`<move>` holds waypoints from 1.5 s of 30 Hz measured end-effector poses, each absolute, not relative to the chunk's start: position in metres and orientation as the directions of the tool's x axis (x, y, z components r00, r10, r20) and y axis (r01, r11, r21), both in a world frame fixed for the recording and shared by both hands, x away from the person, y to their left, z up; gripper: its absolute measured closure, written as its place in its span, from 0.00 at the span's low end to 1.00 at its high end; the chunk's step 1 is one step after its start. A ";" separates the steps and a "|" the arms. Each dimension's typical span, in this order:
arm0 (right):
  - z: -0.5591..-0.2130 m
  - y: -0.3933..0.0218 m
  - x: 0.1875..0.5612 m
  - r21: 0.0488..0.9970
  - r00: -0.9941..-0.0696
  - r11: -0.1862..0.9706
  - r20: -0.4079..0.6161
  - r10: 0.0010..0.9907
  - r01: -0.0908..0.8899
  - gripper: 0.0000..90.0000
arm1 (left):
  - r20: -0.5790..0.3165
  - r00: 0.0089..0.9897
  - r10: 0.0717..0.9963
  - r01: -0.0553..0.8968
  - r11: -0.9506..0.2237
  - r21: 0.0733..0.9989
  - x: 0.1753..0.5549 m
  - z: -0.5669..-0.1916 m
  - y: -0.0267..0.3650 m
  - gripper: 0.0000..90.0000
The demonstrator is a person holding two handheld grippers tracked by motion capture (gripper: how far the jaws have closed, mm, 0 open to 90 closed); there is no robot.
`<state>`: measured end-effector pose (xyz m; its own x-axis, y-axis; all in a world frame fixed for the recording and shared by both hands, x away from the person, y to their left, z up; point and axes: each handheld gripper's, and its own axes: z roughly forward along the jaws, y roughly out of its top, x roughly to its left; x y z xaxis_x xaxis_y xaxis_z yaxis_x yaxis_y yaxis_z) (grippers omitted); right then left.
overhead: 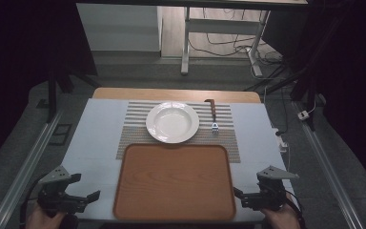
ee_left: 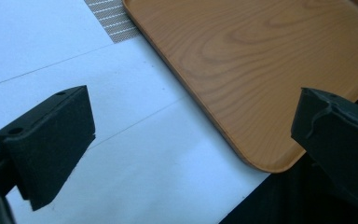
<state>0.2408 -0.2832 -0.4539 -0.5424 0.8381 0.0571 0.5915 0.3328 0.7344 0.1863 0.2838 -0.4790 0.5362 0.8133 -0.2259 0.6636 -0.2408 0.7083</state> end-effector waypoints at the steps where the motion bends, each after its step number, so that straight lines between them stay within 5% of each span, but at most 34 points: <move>1: -0.454 -0.283 0.241 0.731 -0.543 0.332 0.063 0.837 0.597 0.00 | -0.227 0.539 0.811 0.664 -0.243 0.707 0.186 -0.479 0.284 0.00; 29: -0.456 -0.279 0.246 0.689 -0.559 0.365 0.071 0.826 0.626 0.00 | -0.254 0.549 0.796 0.673 -0.241 0.699 0.188 -0.480 0.286 0.00; 45: -0.455 -0.267 0.247 0.692 -0.613 0.453 -0.018 0.790 0.562 0.00 | -0.258 0.546 0.797 0.677 -0.238 0.697 0.189 -0.481 0.286 0.00</move>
